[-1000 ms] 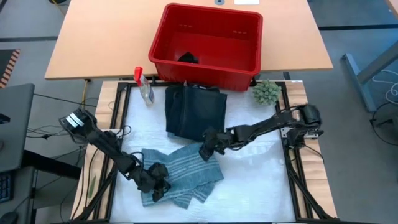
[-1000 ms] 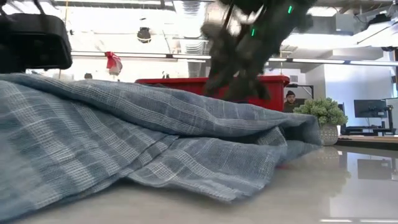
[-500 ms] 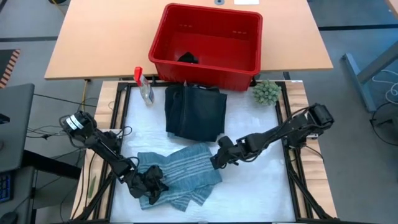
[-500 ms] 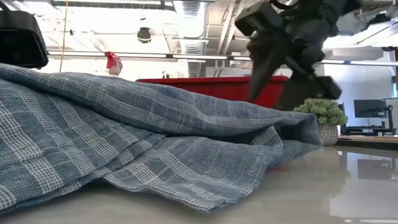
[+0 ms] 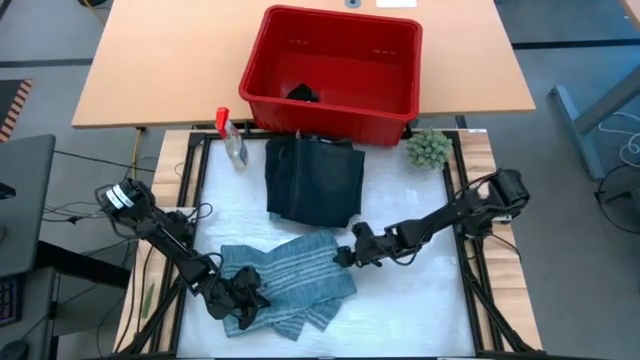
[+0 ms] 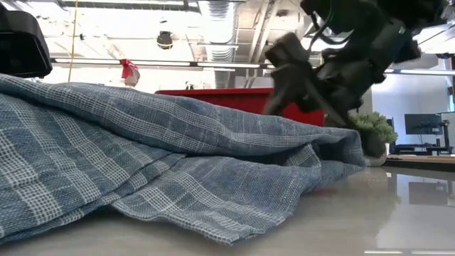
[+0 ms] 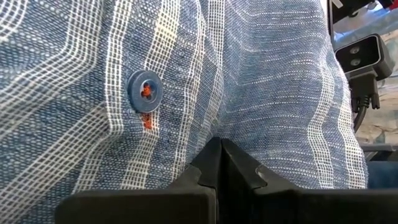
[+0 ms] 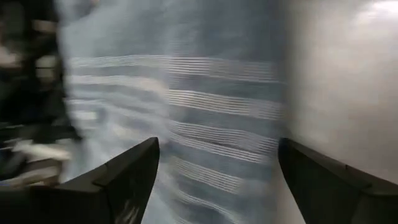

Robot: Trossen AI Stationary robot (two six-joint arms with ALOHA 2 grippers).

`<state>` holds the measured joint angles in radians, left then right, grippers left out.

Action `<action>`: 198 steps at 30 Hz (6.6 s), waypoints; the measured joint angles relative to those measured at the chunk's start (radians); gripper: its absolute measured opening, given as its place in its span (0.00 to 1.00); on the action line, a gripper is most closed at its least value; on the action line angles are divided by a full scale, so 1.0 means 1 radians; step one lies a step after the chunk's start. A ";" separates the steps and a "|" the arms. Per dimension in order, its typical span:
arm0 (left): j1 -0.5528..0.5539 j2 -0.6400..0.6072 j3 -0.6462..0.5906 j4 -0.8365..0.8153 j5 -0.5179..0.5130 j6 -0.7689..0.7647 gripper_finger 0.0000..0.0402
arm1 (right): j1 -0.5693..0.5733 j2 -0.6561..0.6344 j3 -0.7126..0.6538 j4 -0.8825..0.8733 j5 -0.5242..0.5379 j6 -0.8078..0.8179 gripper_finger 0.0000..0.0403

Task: Fold Laundry from Bin
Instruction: Fold the blue long sleeve on the table

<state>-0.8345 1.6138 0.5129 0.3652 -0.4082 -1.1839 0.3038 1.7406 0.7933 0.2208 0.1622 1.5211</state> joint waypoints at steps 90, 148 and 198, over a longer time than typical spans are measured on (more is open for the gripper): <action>0.517 -0.778 0.075 0.009 0.225 0.728 0.15 | -0.064 0.044 1.209 -1.581 -0.358 -1.061 0.11; 0.622 -0.041 0.875 -0.832 0.479 1.121 0.01 | -0.058 0.148 1.360 -1.786 -0.374 -1.173 0.67; 0.633 -0.051 0.884 -0.888 0.421 1.167 0.00 | 0.069 0.036 1.143 -1.617 -0.258 -1.130 0.09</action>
<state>-0.2016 1.5631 1.3966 -0.5233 0.0127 -0.0165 0.3730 1.7763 1.9367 -1.3959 -0.0962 0.3916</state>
